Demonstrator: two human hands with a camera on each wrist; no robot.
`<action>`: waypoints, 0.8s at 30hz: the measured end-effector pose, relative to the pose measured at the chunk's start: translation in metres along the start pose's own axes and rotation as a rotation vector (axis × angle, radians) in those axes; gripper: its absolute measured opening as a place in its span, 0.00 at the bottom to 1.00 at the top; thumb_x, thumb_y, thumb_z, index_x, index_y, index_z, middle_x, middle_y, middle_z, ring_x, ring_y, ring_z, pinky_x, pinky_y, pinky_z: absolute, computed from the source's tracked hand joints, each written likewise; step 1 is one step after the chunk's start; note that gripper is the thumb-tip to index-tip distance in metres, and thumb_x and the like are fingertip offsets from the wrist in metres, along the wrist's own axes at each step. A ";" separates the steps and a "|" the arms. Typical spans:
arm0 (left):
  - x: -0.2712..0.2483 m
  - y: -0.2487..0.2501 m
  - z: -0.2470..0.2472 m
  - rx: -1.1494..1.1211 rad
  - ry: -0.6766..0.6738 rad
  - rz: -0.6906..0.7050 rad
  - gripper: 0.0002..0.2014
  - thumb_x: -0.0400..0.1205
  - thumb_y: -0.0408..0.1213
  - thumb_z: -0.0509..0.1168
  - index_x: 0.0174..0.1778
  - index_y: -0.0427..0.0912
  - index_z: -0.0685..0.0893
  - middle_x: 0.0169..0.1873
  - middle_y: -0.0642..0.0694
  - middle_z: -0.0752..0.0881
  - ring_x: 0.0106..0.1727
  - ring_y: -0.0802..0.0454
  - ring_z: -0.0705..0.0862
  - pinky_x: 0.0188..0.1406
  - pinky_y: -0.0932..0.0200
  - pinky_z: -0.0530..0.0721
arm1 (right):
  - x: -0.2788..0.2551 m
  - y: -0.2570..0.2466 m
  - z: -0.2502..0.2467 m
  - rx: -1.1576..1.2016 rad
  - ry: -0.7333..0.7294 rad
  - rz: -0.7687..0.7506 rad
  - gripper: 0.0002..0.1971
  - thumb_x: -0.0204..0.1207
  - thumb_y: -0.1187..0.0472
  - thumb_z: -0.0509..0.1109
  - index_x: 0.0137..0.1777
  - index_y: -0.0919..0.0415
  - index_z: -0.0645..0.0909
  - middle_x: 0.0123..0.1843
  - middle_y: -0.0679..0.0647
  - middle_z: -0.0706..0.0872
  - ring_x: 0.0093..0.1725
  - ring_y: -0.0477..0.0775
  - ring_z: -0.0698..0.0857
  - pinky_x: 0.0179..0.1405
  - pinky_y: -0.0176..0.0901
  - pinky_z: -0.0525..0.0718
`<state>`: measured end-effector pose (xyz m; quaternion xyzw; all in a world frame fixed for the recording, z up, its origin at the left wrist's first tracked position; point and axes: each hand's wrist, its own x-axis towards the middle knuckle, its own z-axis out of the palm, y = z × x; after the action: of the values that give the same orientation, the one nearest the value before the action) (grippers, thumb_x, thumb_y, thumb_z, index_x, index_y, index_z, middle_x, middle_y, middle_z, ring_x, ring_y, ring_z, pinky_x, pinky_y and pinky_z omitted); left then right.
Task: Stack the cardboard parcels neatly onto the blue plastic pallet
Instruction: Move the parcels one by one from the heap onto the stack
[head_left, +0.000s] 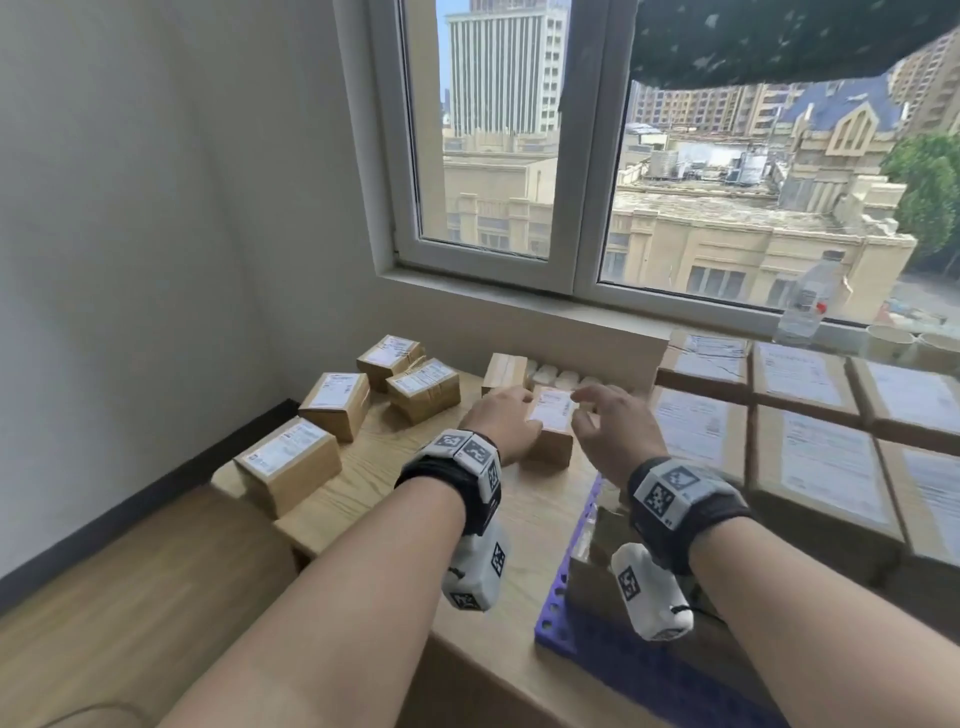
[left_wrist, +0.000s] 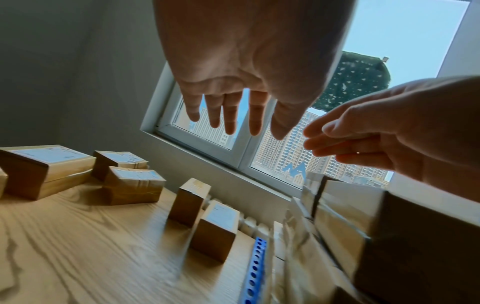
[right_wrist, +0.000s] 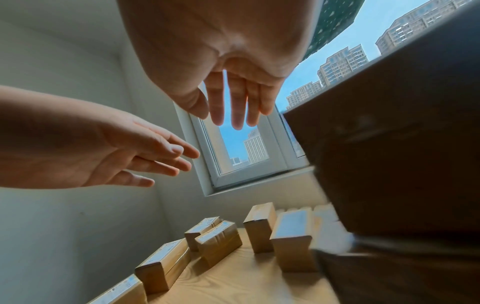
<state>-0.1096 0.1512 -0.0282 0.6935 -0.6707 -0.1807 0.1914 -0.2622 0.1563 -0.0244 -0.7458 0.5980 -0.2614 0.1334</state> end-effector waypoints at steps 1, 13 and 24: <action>0.002 -0.014 -0.006 -0.001 0.002 -0.017 0.23 0.83 0.43 0.62 0.75 0.47 0.75 0.72 0.42 0.78 0.71 0.44 0.76 0.71 0.52 0.74 | 0.005 -0.011 0.010 0.001 -0.010 -0.001 0.17 0.82 0.57 0.62 0.68 0.54 0.80 0.69 0.53 0.82 0.68 0.54 0.79 0.69 0.47 0.73; 0.030 -0.192 -0.079 -0.058 -0.002 -0.114 0.22 0.83 0.43 0.63 0.75 0.47 0.75 0.73 0.45 0.76 0.72 0.47 0.76 0.71 0.54 0.74 | 0.056 -0.134 0.135 0.039 -0.083 0.012 0.16 0.81 0.58 0.63 0.66 0.56 0.82 0.65 0.54 0.85 0.62 0.54 0.82 0.67 0.52 0.79; 0.039 -0.313 -0.101 -0.073 -0.067 -0.219 0.22 0.82 0.44 0.61 0.74 0.50 0.75 0.72 0.46 0.76 0.69 0.46 0.77 0.67 0.51 0.77 | 0.074 -0.200 0.224 0.022 -0.185 0.053 0.17 0.82 0.55 0.62 0.69 0.54 0.80 0.68 0.53 0.84 0.65 0.53 0.82 0.66 0.49 0.79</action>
<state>0.2125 0.1226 -0.1002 0.7489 -0.5898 -0.2476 0.1732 0.0365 0.1097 -0.0910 -0.7494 0.5997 -0.1942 0.2028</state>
